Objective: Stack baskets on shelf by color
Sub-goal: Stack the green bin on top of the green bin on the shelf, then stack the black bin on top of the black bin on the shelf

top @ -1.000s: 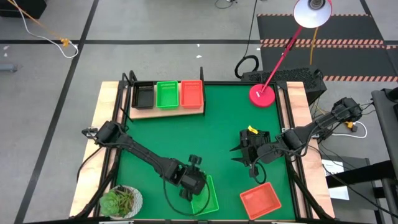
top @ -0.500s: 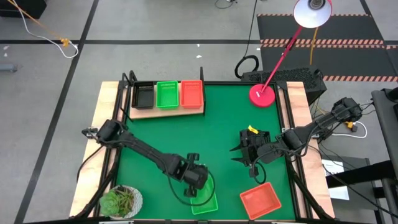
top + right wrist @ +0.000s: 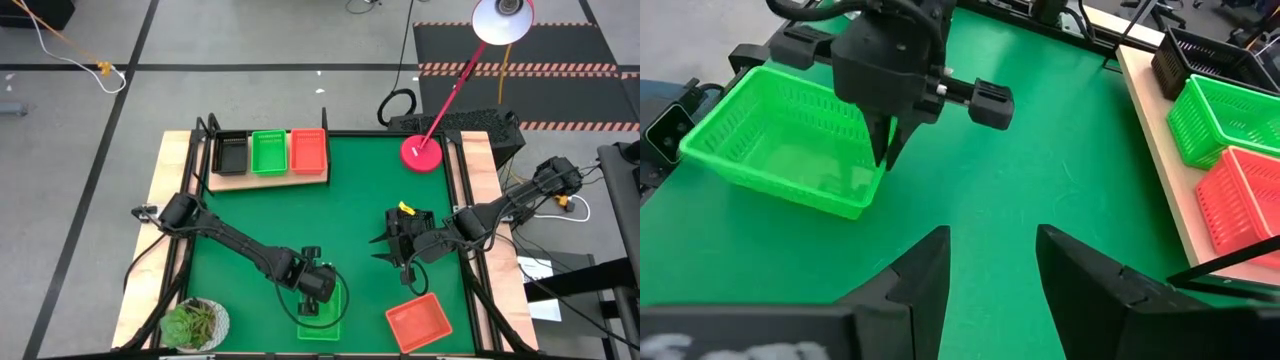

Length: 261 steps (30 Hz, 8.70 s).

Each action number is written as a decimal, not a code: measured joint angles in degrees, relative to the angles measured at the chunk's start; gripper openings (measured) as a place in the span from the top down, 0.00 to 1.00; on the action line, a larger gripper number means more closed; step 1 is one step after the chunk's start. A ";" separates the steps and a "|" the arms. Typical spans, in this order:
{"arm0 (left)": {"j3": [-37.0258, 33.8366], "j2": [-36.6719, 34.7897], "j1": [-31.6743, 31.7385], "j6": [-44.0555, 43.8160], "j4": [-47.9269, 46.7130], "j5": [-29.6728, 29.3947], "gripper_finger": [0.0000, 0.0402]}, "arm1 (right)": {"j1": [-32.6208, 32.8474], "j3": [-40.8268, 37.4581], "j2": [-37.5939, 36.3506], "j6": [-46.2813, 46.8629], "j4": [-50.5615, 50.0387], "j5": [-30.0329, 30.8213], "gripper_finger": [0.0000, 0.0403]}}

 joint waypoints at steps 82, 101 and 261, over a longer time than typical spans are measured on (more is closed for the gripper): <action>13.51 -15.82 76.83 73.85 -33.93 25.30 0.98 | -14.56 -20.63 -7.54 -29.59 30.14 3.82 0.64; 11.34 -15.87 77.09 73.53 -32.94 26.50 0.88 | -14.58 -20.61 -7.54 -29.59 30.13 3.82 0.64; -8.59 10.30 19.60 32.62 59.17 24.05 0.96 | -6.01 -11.41 0.88 4.27 0.16 -14.82 0.92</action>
